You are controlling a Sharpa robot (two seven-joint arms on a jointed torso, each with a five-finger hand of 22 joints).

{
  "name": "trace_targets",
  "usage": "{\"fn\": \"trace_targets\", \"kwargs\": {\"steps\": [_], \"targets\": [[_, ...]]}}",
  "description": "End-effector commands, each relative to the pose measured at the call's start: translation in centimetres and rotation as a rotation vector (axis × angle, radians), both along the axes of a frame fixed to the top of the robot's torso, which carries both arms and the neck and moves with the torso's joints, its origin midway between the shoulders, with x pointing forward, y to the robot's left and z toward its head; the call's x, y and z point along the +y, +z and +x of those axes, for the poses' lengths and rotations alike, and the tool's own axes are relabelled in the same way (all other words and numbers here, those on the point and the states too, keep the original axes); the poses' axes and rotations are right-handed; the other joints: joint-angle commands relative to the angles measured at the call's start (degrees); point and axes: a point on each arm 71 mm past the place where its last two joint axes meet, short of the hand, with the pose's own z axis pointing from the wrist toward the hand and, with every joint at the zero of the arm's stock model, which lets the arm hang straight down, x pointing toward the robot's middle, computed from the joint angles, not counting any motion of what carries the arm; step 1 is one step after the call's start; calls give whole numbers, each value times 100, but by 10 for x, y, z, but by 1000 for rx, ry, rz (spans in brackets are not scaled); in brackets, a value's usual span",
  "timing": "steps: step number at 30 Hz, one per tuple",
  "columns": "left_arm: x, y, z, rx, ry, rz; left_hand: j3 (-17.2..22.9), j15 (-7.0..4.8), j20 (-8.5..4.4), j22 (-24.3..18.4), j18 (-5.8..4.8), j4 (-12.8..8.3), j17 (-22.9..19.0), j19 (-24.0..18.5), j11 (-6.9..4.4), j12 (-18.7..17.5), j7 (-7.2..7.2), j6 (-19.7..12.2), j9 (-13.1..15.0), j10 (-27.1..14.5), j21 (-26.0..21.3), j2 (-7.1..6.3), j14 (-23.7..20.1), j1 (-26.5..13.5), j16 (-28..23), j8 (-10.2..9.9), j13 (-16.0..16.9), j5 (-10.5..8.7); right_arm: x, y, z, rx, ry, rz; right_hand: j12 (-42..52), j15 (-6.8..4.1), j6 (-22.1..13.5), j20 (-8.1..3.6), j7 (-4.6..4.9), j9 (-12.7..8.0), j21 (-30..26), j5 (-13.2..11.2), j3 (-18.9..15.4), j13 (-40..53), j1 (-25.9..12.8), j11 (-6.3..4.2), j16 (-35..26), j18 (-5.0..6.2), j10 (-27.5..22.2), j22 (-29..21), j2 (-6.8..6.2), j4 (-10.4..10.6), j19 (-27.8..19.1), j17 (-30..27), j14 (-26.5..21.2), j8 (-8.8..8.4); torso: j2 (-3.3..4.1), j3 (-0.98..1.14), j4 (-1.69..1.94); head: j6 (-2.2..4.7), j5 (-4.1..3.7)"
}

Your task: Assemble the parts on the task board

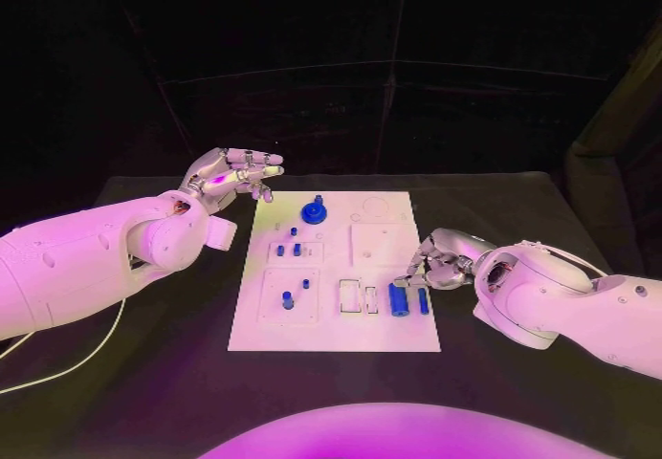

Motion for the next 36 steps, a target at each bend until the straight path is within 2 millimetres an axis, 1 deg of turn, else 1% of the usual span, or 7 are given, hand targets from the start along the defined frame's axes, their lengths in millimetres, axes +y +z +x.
{"fn": "trace_targets", "kwargs": {"steps": [1, 7, 16, 20, 26, 31, 36], "targets": [[-1, 1, 0, -3, -10, -10, -10, -15, -12, -7, 78, -5, -5, -38, -17, 19, 30, 9, -9, -39, -37, 13, -44, 64, -21, 23, -9, -23, -1, -3, -1, 2, -18, -91, 27, -10, 2, 4, -32, 19, 39, -37, -26, 24, 7, -9, 35, -55, 38, 19, -76, 64, 54, 141, 369, 49, 0, -5, -1, -10, 4], [0, 1, 0, -3, -7, -9, -18, -14, -11, -8, 77, -3, -9, -40, -16, 26, 30, 10, -9, -41, -38, 15, -46, 59, -21, 26, -11, -24, 5, -13, -7, 28, 3, -113, 58, -13, 2, 2, -37, 36, 62, -89, -65, 81, -17, -13, 56, -64, 54, 66, -91, 89, 71, 195, 378, 76, 1, -9, -14, -21, 15], [0, 1, -1, -2, -8, -9, -18, -14, -11, -8, 77, -3, -9, -40, -16, 26, 30, 10, -9, -41, -38, 15, -46, 59, -21, 26, -11, -24, 20, -26, -11, 52, 39, -107, 103, -16, 8, 0, -44, 56, 83, -25, -64, 157, 23, -18, 73, -71, 80, 105, -53, 77, 84, 232, 384, 108, 1, -8, 7, -38, 8], [1, 1, -1, -2, -7, -8, -18, -14, -11, -8, 77, -3, -9, -40, -16, 26, 30, 10, -9, -41, -38, 15, -46, 59, -21, 26, -11, -24, 24, -33, -13, 73, 54, -116, 123, -24, 17, -6, -55, 90, 99, 133, -63, 220, 157, -28, 85, -75, 91, 131, 4, 55, 88, 257, 386, 157, 5, -6, -1, -55, 22], [1, 1, -1, -1, -7, -8, -18, -14, -11, -8, 77, -3, -9, -40, -16, 26, 30, 10, -9, -41, -38, 15, -46, 59, -21, 26, -11, -24, 28, -38, -13, 72, 61, -124, 132, -34, 44, -14, -70, 129, 115, 223, -51, 275, 372, -41, 95, -78, 102, 159, 88, -20, 93, 280, 388, 205, 1, -9, -4, -62, 24], [2, 1, -1, 0, -7, -8, -18, -14, -11, -8, 77, -3, -9, -40, -16, 26, 30, 10, -9, -41, -38, 15, -46, 59, -21, 26, -11, -24, 27, -37, -11, 35, 35, -114, 158, -54, 101, -33, -87, 176, 140, 610, 68, 353, 754, -64, 109, -85, 133, 204, 318, -230, 108, 314, 392, 251, -3, -15, 4, -65, 21], [2, 0, -1, 0, -5, -7, -18, -14, -11, -8, 77, -3, -9, -40, -16, 26, 30, 10, -9, -41, -38, 15, -46, 59, -21, 26, -11, -24, 20, -32, -15, 34, -27, -35, 166, -78, 192, -55, -124, 230, 159, 1052, 62, 409, 765, -95, 119, -90, 160, 237, 475, -226, 120, 339, 396, 277, -9, -12, 3, -67, 49]]}}
